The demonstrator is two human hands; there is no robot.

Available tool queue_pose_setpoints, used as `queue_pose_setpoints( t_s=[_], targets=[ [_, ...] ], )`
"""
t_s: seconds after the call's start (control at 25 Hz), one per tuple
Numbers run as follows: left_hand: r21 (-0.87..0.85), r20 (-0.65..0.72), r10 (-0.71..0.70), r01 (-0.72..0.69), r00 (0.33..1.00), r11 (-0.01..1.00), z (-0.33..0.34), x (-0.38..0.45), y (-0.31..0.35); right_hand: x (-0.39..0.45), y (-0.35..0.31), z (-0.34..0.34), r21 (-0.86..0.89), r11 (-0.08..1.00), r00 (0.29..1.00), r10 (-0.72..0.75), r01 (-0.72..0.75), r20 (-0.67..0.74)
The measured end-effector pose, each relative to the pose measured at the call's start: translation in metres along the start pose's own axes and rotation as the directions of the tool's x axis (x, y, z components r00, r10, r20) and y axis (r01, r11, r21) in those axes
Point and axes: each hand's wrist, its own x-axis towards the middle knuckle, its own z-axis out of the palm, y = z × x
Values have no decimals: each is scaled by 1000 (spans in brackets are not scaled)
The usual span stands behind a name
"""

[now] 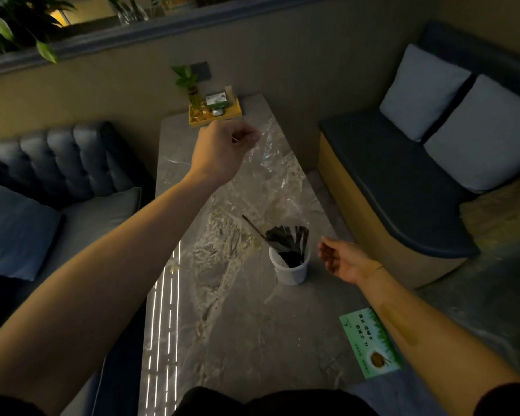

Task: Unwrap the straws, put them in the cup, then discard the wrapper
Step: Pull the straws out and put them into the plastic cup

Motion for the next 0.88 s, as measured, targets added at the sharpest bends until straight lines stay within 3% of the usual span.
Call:
queue_pose_setpoints(
  t_s=[0.88],
  targets=[
    [38,-147,176,-172,973,984,-27,-18,5,-37,5,9,58,995,995,-89,87,33]
  ],
)
